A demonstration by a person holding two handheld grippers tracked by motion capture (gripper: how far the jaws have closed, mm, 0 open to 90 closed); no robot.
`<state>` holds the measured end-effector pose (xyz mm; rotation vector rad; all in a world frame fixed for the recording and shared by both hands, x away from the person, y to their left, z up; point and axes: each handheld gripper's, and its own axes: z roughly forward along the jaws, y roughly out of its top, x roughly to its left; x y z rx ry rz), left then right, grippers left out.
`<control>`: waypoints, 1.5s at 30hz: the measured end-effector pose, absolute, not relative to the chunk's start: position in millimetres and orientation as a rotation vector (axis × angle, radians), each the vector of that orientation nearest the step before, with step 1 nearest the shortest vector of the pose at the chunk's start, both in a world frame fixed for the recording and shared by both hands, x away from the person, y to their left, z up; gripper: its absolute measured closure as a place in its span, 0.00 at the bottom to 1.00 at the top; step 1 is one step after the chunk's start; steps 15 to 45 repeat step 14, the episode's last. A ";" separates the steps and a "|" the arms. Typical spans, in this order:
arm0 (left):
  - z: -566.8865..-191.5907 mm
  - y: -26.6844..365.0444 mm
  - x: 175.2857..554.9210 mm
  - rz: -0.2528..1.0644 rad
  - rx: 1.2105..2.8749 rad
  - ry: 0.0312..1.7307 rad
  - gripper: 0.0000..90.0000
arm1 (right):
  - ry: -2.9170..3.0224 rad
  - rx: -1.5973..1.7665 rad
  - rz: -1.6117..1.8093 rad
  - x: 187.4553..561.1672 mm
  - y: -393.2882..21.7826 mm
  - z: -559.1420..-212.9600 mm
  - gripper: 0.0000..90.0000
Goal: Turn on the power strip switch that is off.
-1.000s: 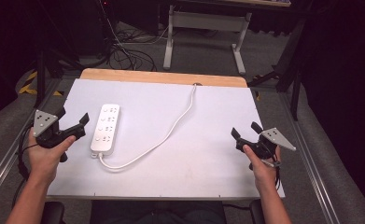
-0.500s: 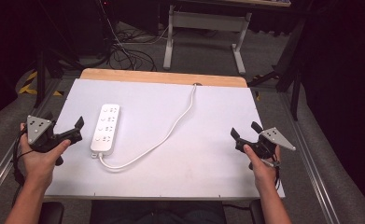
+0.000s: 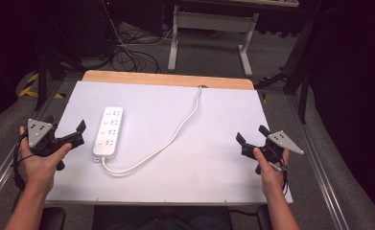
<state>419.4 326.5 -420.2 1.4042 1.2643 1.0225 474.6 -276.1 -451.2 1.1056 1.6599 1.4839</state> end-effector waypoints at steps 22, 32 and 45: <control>-421.5 327.8 420.1 1.024 1.405 1.265 0.03 | 1.655 1.106 1.486 474.9 -276.2 -451.2 0.02; -421.5 327.8 420.1 1.024 1.405 1.265 0.03 | 1.655 1.106 1.486 474.9 -276.2 -451.2 0.02; -421.5 327.8 420.1 1.024 1.405 1.265 0.03 | 1.655 1.106 1.486 474.9 -276.2 -451.2 0.02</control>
